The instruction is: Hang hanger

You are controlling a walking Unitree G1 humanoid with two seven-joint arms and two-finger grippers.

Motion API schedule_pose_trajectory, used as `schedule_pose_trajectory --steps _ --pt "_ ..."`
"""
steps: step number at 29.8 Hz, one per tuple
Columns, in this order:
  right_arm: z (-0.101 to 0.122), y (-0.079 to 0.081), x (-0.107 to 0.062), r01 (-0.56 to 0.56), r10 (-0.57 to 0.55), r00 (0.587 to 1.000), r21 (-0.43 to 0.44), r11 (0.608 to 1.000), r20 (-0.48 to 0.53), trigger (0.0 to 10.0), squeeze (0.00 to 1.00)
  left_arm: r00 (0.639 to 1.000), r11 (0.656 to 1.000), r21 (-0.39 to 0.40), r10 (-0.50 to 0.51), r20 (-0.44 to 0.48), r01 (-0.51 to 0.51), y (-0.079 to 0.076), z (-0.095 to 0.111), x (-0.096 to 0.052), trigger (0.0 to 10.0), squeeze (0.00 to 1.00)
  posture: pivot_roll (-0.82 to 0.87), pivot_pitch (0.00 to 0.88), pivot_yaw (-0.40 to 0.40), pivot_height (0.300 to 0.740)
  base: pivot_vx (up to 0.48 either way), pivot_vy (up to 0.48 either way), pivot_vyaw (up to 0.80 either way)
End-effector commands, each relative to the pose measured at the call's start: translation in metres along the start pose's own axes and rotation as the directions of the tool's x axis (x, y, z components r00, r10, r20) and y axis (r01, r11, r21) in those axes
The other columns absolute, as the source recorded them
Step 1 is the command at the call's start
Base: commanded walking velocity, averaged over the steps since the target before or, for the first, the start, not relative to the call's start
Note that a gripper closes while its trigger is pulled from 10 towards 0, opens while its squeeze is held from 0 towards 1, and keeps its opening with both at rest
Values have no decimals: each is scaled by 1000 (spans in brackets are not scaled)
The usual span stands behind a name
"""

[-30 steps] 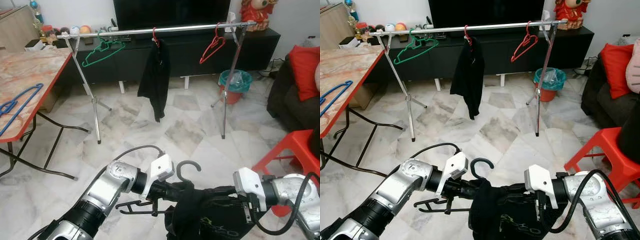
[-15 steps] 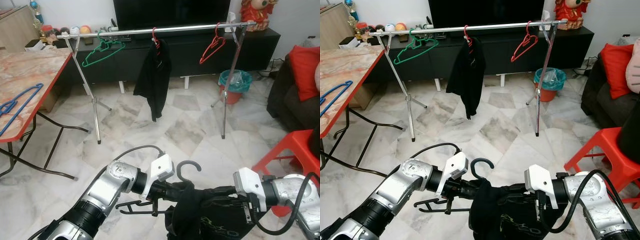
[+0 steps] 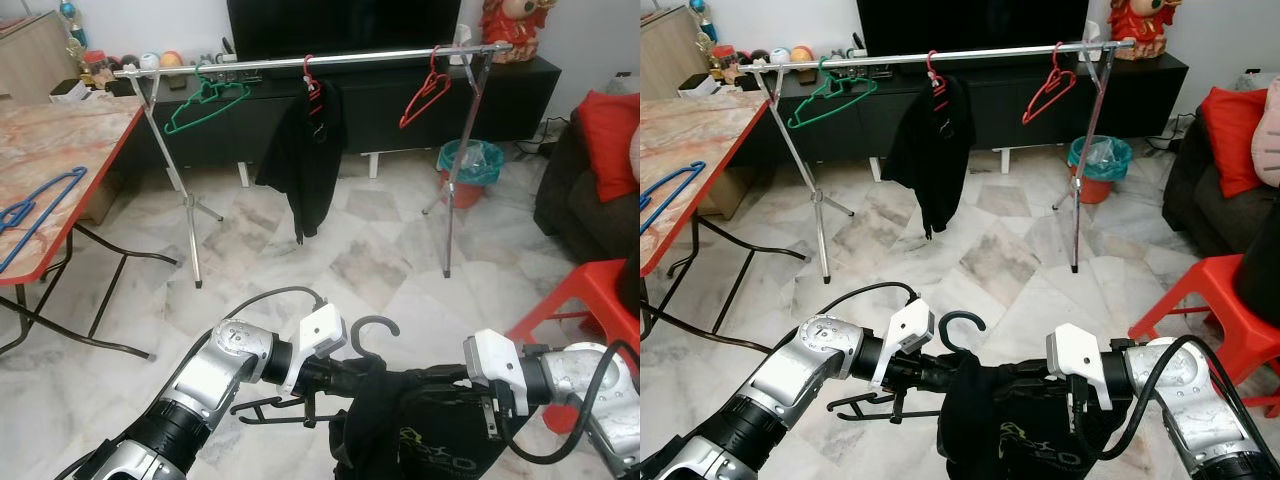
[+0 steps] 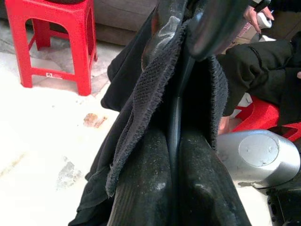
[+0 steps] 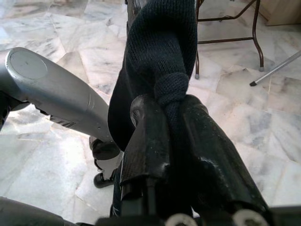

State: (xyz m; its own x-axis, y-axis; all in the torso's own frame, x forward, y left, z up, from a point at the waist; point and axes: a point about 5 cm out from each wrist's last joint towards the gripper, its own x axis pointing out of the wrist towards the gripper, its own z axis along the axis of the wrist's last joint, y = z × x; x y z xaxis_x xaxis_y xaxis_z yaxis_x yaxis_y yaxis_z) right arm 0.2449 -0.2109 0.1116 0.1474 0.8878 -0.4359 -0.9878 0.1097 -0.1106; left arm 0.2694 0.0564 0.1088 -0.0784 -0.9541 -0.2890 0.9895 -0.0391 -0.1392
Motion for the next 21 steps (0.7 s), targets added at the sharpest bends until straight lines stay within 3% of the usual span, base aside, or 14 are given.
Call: schedule_pose_trajectory --steps 1,7,17,18,19,20,21 --pt "13 -6 -2 14 -12 999 -54 998 34 10000 0 997 997 63 -40 69 36 -2 20 3 10000 0 -55 0 73 740 0 0 0" --pt "18 -5 0 9 -6 997 -44 999 73 10000 0 997 997 69 -40 68 35 -1 20 3 10000 0 -55 0 75 740 0 0 0" --pt "6 7 10 -26 27 999 -5 1000 46 10000 0 997 997 65 -44 59 40 -2 18 2 10000 0 -50 0 75 740 0 0 0" --pt "6 7 10 -27 27 999 -5 1000 46 10000 0 997 997 67 -44 58 40 -2 18 2 10000 176 -50 0 75 740 0 0 0" --pt "6 7 10 -28 28 999 -4 1000 46 10000 0 997 997 69 -43 58 39 -2 18 2 10000 176 -50 0 75 740 0 0 0" --pt "6 7 10 -29 30 999 -4 1000 44 10000 0 997 997 63 -43 58 40 -2 18 1 10000 1000 -50 0 75 740 0 0 0" --pt "6 7 10 -30 30 999 -3 1000 43 10000 0 997 997 59 -45 58 41 -2 18 1 10000 1000 -50 0 75 740 0 0 0"
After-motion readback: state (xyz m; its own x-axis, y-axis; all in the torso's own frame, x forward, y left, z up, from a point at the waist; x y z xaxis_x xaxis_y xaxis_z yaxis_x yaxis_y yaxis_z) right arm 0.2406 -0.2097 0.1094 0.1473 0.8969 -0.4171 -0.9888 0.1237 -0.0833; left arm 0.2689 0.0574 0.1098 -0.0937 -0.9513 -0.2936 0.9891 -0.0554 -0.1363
